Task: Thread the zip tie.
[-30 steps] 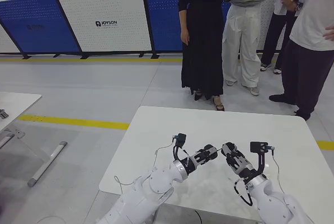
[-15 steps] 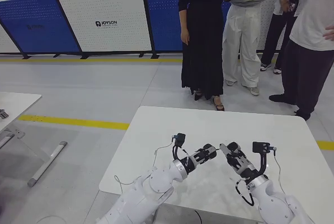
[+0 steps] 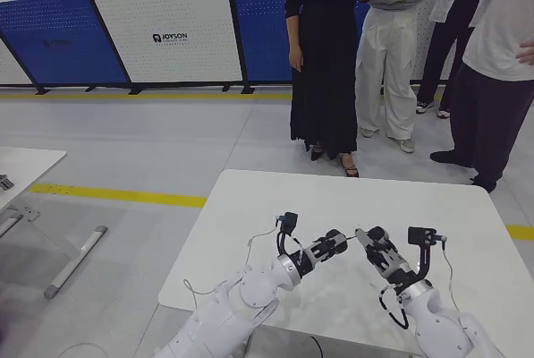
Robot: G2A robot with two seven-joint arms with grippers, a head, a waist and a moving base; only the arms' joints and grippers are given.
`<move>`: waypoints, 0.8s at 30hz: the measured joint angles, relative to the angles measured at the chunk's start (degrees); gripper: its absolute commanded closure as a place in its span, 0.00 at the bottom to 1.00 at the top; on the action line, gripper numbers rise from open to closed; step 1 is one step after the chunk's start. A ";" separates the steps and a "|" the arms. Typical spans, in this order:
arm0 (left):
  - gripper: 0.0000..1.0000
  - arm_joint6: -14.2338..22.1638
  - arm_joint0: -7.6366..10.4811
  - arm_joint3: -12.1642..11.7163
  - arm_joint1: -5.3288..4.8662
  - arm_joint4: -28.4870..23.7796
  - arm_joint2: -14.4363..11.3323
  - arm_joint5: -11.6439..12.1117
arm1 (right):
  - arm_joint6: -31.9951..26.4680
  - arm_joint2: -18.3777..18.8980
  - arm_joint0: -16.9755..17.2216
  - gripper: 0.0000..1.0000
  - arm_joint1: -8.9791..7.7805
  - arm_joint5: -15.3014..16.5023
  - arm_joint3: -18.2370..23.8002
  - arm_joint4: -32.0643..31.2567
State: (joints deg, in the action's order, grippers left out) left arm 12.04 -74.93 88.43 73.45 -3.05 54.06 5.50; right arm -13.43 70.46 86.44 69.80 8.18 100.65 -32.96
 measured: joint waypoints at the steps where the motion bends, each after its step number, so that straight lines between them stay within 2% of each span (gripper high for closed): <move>1: 1.00 0.02 0.00 0.00 0.00 0.00 -0.01 0.03 | 0.03 0.01 0.00 1.00 0.00 -0.02 0.03 -0.10; 16: 1.00 0.59 -0.07 0.61 0.03 0.09 -0.27 0.28 | -0.75 -0.79 -0.47 1.00 0.13 0.13 0.27 -1.60; 24: 1.00 0.58 -0.16 0.87 -0.04 0.44 -0.10 -0.89 | -0.75 -0.51 -0.36 1.00 0.14 0.17 0.50 -1.48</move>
State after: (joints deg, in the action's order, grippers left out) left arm 12.62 -75.09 89.30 73.41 -2.61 53.96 4.61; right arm -14.18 69.95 86.09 69.94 8.35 101.15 -34.44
